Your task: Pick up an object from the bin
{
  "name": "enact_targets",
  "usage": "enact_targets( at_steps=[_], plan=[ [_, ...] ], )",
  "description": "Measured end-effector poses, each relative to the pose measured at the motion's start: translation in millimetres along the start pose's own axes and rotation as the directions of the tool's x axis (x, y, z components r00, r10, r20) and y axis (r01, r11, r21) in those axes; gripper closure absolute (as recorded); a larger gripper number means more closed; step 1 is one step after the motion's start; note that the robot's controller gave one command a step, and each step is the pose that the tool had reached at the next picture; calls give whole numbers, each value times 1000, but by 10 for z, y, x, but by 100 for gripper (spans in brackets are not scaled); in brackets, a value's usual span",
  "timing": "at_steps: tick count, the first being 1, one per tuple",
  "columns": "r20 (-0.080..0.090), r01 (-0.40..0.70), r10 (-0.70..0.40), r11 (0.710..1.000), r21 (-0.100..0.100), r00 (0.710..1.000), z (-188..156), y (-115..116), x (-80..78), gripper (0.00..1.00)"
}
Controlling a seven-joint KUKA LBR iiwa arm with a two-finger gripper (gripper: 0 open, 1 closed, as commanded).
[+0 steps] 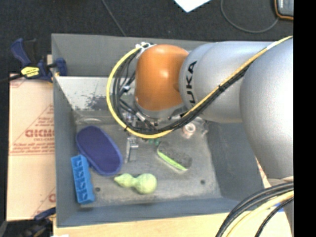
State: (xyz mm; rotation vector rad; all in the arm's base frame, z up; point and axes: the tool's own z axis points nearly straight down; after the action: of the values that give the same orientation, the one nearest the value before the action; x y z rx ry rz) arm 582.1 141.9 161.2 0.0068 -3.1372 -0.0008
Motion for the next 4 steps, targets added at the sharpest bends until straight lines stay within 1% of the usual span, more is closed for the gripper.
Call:
enact_targets(
  at_steps=[1, 2, 3, 4],
  plan=[
    [7, -5, 5, 1000, -1, 1000, -47, -8, -13, 0],
    [2, 59, -59, 998, -2, 998, 905, -311, 644, 0],
    [26, -48, 48, 999, -7, 999, 240, -411, 772, 0],
    [5, -24, 24, 1000, -3, 1000, 615, -543, 835, 0]
  ],
)
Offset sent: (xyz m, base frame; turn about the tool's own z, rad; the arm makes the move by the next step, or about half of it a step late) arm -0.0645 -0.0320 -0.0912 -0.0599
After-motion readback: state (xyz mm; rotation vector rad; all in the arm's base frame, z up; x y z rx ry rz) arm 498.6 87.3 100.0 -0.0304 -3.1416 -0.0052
